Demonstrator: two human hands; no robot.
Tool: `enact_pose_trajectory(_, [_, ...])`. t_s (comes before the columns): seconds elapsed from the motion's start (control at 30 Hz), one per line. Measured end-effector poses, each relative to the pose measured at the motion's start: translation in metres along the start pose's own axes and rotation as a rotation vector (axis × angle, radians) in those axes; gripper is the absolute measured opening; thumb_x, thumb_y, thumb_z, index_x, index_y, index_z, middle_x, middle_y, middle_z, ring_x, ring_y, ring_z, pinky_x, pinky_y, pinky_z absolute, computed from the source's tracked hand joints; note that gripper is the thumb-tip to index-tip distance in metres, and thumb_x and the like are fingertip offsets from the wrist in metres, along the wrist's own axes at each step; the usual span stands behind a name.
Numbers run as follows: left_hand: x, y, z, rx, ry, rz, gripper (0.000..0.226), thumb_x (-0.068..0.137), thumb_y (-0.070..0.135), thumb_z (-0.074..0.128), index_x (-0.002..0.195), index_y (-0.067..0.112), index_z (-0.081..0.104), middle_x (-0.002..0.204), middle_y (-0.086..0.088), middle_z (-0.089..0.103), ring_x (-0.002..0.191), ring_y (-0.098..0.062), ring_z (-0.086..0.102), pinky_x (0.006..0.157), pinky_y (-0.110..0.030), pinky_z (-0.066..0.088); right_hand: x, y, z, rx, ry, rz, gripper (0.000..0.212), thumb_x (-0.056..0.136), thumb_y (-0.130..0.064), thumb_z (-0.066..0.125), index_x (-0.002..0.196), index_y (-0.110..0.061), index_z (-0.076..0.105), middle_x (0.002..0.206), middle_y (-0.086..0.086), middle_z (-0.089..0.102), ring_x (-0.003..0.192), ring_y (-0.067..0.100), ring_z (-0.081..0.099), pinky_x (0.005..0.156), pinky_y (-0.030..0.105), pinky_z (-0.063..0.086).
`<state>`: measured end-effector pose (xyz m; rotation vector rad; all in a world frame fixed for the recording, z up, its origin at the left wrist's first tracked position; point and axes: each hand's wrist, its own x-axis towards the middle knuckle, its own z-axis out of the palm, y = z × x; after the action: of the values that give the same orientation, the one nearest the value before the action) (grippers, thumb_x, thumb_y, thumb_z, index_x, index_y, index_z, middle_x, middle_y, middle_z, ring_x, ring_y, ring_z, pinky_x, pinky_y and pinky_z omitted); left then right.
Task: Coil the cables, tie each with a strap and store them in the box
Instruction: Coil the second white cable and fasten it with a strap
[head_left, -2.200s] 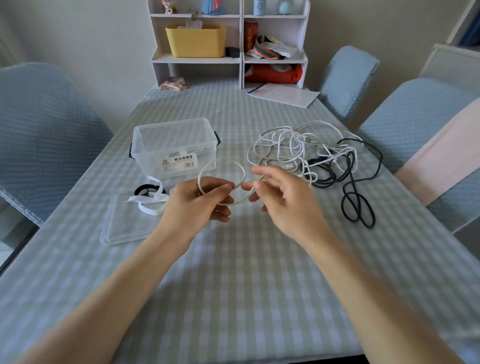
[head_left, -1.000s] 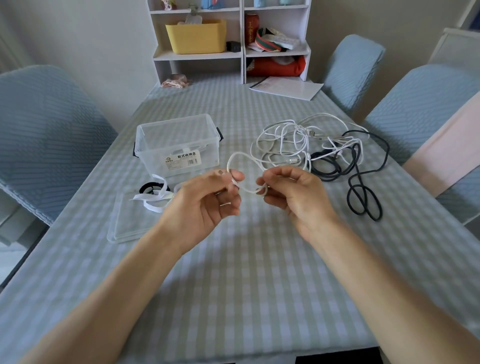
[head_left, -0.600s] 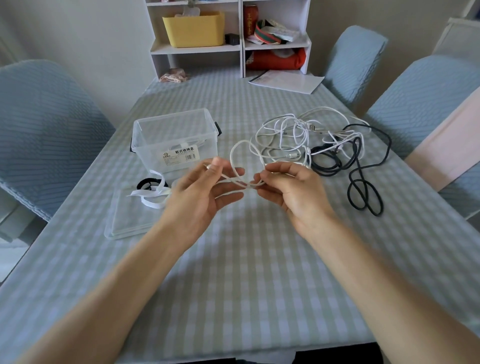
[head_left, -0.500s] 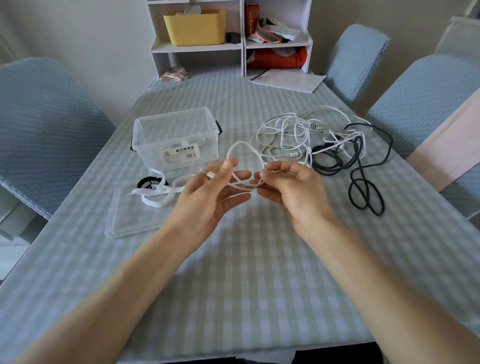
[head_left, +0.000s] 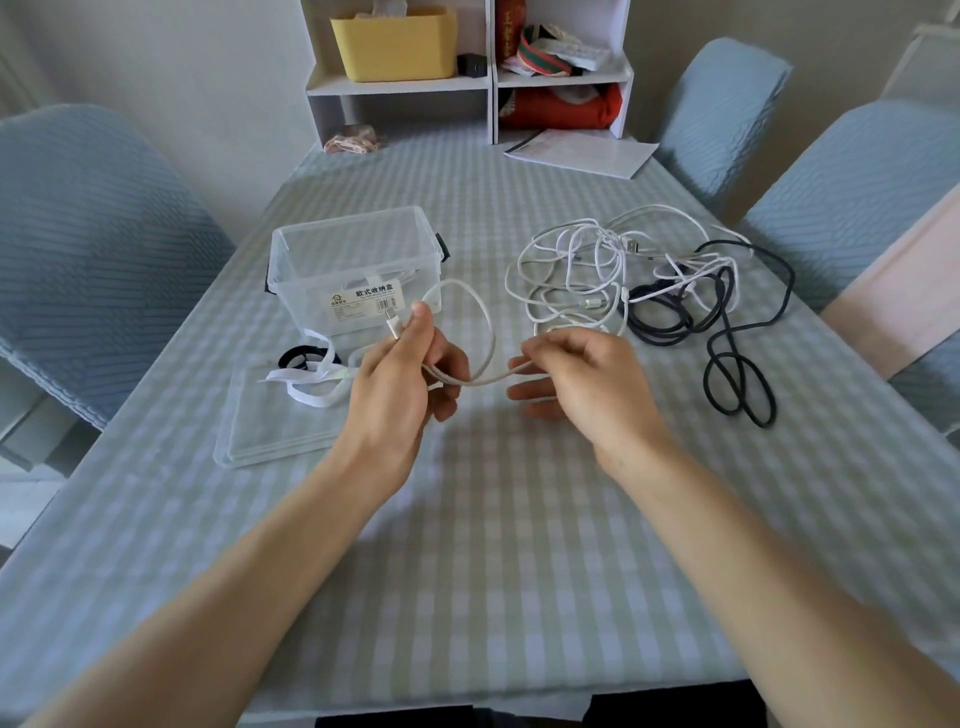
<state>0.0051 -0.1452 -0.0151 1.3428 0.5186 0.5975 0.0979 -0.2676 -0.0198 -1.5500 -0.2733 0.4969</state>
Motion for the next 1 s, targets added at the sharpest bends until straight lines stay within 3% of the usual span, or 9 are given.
enact_pose_trajectory(0.07, [0.001,-0.001,-0.001,-0.018,0.026,0.013,0.05,0.105,0.033,0.043,0.058,0.018,0.037,0.055,0.0,0.053,0.052,-0.012,0.044,0.051,-0.026,0.035,0.003,0.001,-0.002,-0.006,0.026,0.04,0.013,0.096,-0.009,0.057,0.087,-0.008,0.066,0.088,0.011,0.075,0.06,0.02,0.07,0.051,0.027,0.055])
enact_pose_trajectory(0.2, [0.003,0.002,-0.003,-0.155,0.011,0.042,0.057,0.105,0.024,0.041,0.049,0.021,0.039,0.049,0.003,0.04,0.06,-0.017,0.046,0.079,-0.033,0.048,0.006,0.003,-0.009,-0.219,0.08,0.014,0.023,0.093,-0.008,0.05,0.079,-0.014,0.067,0.082,0.005,0.073,0.05,0.017,0.064,0.043,0.024,0.048])
enact_pose_trajectory(0.23, [0.004,0.004,-0.005,-0.241,-0.014,0.012,0.054,0.105,0.024,0.041,0.051,0.02,0.037,0.048,0.002,0.033,0.058,-0.018,0.044,0.079,-0.032,0.049,0.006,0.004,-0.01,-0.305,0.098,-0.017,0.026,0.091,-0.008,0.047,0.076,-0.016,0.066,0.079,0.002,0.073,0.049,0.016,0.064,0.043,0.023,0.045])
enact_pose_trajectory(0.33, [0.003,0.014,-0.012,-0.402,-0.097,-0.104,0.049,0.105,0.029,0.039,0.056,0.02,0.032,0.043,0.004,0.02,0.045,-0.015,0.03,0.062,-0.024,0.049,0.007,0.003,-0.013,-0.399,0.101,-0.082,0.031,0.092,-0.007,0.042,0.077,-0.019,0.067,0.076,0.0,0.072,0.049,0.016,0.064,0.041,0.022,0.044])
enact_pose_trajectory(0.5, [0.001,0.013,-0.01,-0.307,-0.224,-0.17,0.045,0.103,0.033,0.041,0.059,0.02,0.039,0.041,0.006,0.019,0.038,-0.01,0.016,0.047,-0.023,0.032,0.008,0.004,-0.009,-0.147,-0.117,-0.098,0.024,0.103,0.0,0.04,0.113,-0.013,0.058,0.084,0.013,0.071,0.054,0.023,0.068,0.046,0.027,0.05])
enact_pose_trajectory(0.63, [0.0,0.013,-0.01,-0.265,-0.203,-0.168,0.04,0.103,0.03,0.043,0.066,0.016,0.048,0.041,0.005,0.023,0.036,-0.009,0.017,0.045,-0.022,0.03,0.011,0.002,-0.015,0.021,-0.006,-0.1,0.043,0.103,0.001,0.044,0.141,-0.015,0.034,0.086,0.013,0.07,0.051,0.02,0.069,0.046,0.025,0.052])
enact_pose_trajectory(0.7, [0.0,0.015,-0.011,-0.275,-0.221,-0.178,0.036,0.103,0.03,0.043,0.071,0.015,0.049,0.041,0.005,0.026,0.034,-0.007,0.018,0.042,-0.021,0.026,0.011,0.002,-0.015,0.058,0.061,-0.102,0.051,0.101,-0.002,0.052,0.144,-0.012,0.027,0.086,0.011,0.072,0.056,0.019,0.071,0.05,0.025,0.054])
enact_pose_trajectory(0.87, [-0.002,0.012,-0.008,-0.199,-0.304,-0.247,0.039,0.102,0.03,0.043,0.067,0.016,0.05,0.043,0.005,0.023,0.036,-0.007,0.017,0.04,-0.022,0.014,0.004,0.002,-0.008,0.213,0.122,-0.049,0.024,0.092,-0.004,0.067,0.111,0.008,0.06,0.076,0.011,0.072,0.062,0.017,0.072,0.054,0.022,0.055])
enact_pose_trajectory(1.0, [-0.002,0.011,-0.007,-0.14,-0.329,-0.342,0.042,0.1,0.031,0.045,0.061,0.017,0.048,0.044,0.005,0.022,0.037,-0.008,0.015,0.039,-0.022,0.013,0.0,0.001,-0.005,0.129,0.041,-0.067,0.005,0.092,-0.005,0.067,0.088,-0.005,0.071,0.07,0.006,0.072,0.058,0.015,0.071,0.053,0.022,0.054])
